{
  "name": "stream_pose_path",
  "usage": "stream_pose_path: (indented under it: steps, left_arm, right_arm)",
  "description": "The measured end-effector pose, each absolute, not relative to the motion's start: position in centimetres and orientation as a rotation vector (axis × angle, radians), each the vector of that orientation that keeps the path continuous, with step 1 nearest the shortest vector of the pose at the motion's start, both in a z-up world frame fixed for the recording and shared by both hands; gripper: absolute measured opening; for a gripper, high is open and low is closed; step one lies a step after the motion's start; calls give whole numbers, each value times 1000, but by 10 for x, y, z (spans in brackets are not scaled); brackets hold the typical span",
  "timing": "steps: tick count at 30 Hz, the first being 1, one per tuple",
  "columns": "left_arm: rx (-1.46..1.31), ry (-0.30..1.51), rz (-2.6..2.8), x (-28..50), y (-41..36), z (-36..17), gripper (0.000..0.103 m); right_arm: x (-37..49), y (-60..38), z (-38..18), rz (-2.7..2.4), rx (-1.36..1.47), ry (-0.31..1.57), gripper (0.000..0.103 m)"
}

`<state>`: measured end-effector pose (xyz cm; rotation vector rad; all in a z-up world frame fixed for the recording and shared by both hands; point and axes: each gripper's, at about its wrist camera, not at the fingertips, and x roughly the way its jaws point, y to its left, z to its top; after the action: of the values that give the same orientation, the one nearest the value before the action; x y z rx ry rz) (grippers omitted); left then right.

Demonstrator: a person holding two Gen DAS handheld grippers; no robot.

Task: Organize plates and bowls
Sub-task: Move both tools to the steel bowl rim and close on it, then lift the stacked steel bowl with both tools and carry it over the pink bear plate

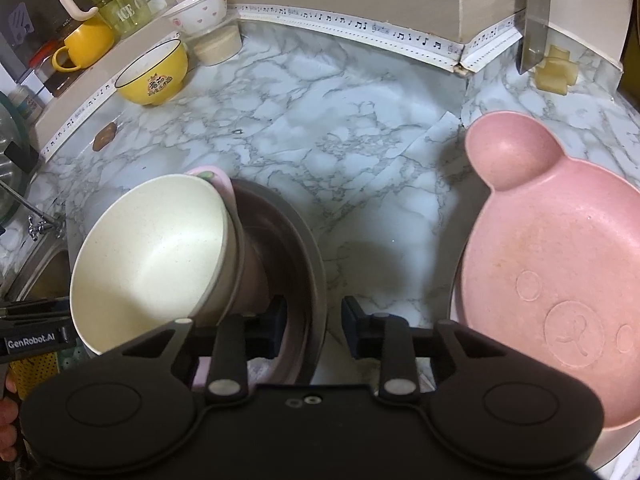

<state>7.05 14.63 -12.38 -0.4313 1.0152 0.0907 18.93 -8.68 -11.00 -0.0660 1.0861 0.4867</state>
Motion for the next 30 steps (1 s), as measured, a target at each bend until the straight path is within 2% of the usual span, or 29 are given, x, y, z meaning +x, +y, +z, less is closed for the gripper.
stream_pose_path:
  steps: [6,9,30]
  left_arm:
    - [-424,1013,83,73,138,-121,13]
    - [-416,1013,96,74,136,-120,13]
    - [-361,971,99,79,122,-102,13]
  right_arm:
    - [189,-85,-109,504,-74,1097,19]
    - [190,-86,-109,502,-80,1099,13]
    - [187,-100,-93,536,-83,1046,12]
